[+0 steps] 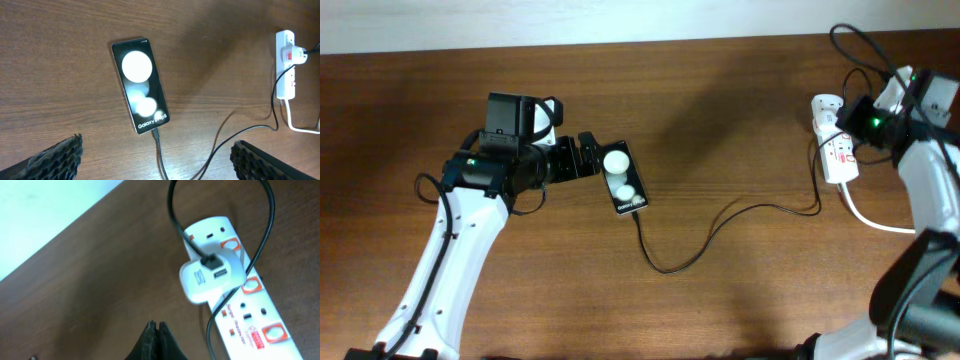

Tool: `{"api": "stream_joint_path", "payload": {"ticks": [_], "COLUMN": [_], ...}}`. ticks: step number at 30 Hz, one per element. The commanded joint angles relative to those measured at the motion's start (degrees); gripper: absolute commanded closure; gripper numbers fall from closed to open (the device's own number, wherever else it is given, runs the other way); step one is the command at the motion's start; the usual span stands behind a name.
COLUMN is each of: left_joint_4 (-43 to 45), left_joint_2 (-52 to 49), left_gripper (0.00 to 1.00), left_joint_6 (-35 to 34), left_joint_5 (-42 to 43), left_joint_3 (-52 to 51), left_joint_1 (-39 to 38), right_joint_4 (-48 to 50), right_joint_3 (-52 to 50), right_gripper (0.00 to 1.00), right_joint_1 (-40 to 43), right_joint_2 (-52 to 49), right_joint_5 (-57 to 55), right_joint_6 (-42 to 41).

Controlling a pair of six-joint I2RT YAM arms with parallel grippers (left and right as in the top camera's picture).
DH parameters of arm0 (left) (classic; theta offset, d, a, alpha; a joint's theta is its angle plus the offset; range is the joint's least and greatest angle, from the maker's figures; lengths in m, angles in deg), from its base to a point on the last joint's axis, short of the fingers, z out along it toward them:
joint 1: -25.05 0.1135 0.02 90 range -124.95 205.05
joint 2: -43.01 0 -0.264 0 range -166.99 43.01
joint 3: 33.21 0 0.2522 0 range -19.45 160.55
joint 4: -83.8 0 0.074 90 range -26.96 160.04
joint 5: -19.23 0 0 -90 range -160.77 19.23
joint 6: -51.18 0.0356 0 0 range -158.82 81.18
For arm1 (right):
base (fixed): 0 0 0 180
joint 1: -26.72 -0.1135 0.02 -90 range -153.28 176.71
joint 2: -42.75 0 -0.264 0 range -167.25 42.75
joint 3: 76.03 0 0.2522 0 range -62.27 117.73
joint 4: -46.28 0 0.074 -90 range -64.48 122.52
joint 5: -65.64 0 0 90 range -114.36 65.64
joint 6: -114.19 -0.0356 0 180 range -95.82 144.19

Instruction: Plug charger to phone and switch on socket

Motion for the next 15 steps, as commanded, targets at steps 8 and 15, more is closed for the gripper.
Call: {"api": "stream_joint_path", "payload": {"ticks": [8, 15], "left_joint_4": [0.1, 0.1], "left_joint_2": [0.0, 0.0], "left_gripper": [0.01, 0.01], "left_joint_6": [0.9, 0.9], "left_joint_5": [-0.4, -0.4], "left_joint_3": [0.3, 0.3], "left_joint_1": [0.0, 0.0], "right_joint_4": [-2.1, 0.2], "right_joint_3": [11.6, 11.6], "right_gripper": [0.96, 0.96], "right_joint_1": [3.4, 5.7], "right_joint_2": [-13.8, -18.3], "right_joint_5": [-7.9, -7.5], "right_joint_6": [-2.0, -2.1]}}
